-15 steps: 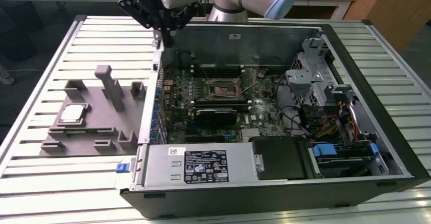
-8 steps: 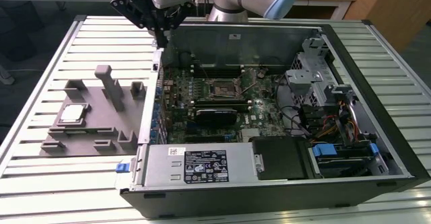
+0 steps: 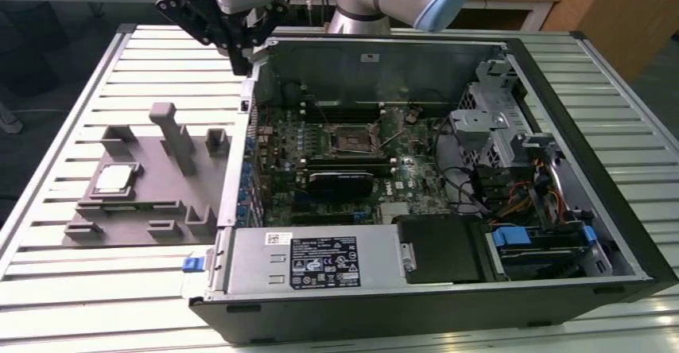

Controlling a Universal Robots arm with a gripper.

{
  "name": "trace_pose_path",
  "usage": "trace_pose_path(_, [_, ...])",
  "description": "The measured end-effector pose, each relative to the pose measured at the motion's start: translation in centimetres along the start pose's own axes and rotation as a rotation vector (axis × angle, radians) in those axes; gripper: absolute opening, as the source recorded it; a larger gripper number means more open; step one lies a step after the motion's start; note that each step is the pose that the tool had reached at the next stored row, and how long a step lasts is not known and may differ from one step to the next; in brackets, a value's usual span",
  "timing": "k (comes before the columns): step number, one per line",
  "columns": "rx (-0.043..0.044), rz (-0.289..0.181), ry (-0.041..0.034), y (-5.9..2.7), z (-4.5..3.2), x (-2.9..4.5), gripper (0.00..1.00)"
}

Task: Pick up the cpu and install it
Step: 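Reach for the cpu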

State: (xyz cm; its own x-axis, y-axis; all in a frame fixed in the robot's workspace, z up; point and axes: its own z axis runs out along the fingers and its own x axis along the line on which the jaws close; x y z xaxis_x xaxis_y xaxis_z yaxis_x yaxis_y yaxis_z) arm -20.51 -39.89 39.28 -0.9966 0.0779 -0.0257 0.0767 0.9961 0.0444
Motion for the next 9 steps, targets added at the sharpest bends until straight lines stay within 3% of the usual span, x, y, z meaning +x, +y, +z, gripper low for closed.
trace_pose_path(9, [0.0, 0.0, -0.0001, -0.06, 0.44, 1.63, 0.11])
